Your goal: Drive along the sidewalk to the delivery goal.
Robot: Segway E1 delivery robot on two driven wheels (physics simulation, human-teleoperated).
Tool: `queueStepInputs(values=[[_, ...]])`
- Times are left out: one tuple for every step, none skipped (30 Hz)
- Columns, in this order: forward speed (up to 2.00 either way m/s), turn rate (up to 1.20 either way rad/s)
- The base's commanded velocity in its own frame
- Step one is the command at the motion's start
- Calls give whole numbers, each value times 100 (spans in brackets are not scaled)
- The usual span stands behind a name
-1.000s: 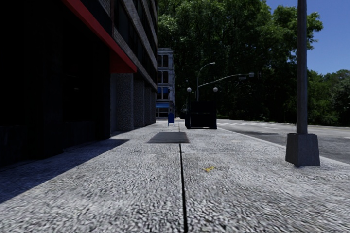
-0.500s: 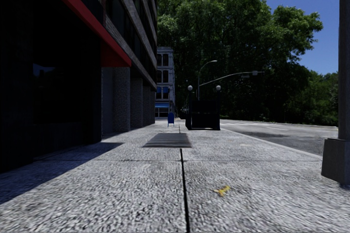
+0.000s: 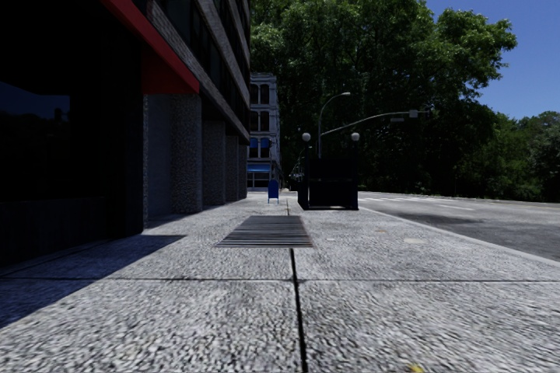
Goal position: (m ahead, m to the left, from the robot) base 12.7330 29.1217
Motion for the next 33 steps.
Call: queueStepInputs(values=[[163,0],[163,0],[163,0],[163,0],[163,0],[163,0],[163,0],[163,0],[163,0],[163,0],[163,0],[163,0],[163,2],[163,17],[163,33],[163,47],[163,51],[163,51],[163,52],[163,50],[163,35],[163,17],[163,6],[163,1],[163,0],[163,0],[163,0],[163,0],[163,0],[163,0],[163,0],[163,0],[163,0]])
